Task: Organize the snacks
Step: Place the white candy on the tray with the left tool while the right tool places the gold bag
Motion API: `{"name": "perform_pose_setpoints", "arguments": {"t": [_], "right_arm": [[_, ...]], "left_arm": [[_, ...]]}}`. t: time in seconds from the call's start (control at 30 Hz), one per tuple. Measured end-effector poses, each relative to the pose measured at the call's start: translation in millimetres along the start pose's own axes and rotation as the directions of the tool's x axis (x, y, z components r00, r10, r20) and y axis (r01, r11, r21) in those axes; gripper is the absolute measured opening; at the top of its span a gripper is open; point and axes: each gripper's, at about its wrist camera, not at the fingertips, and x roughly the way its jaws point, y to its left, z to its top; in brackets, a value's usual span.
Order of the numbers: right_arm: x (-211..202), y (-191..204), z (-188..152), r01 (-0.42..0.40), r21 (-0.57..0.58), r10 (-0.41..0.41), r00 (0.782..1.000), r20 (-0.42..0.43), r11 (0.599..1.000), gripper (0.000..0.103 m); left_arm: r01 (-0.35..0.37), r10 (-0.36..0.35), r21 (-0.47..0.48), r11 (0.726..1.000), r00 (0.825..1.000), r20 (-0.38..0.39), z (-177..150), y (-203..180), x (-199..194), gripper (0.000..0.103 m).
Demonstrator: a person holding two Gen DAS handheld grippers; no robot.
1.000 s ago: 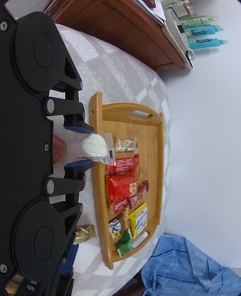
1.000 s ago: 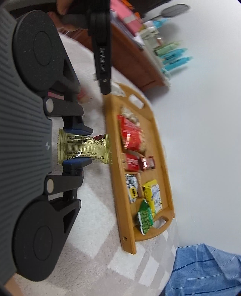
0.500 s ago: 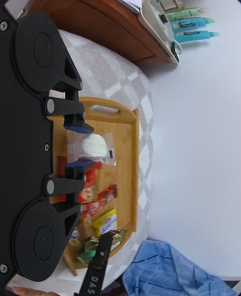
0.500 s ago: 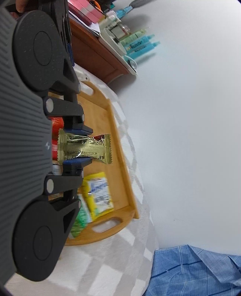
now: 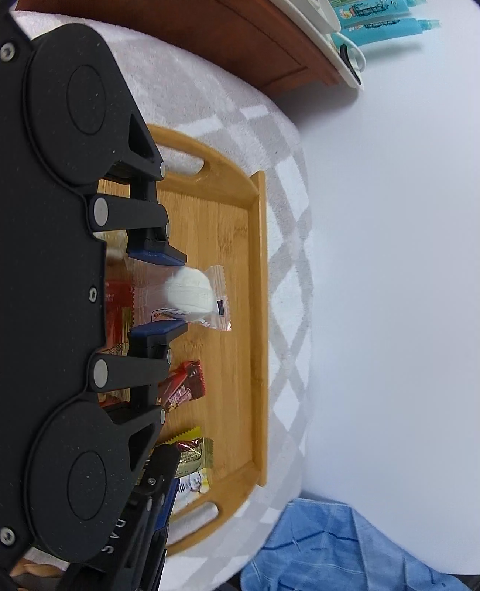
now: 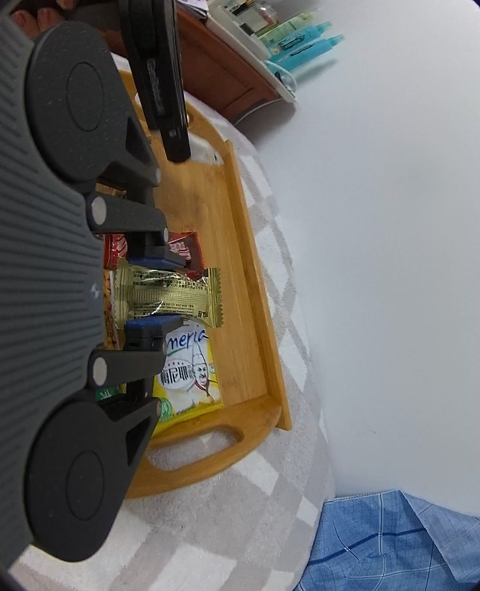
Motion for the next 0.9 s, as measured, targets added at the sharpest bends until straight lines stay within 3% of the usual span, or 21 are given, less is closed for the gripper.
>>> {"name": "perform_pose_setpoints", "arguments": {"t": [0.9], "right_arm": [[11,3,-3,0.022,-0.013,-0.023,0.999,-0.025,1.0,0.033]], "left_arm": [[-0.018,0.019,0.017,1.0,1.0,-0.025,-9,-8,24,0.033]]}}
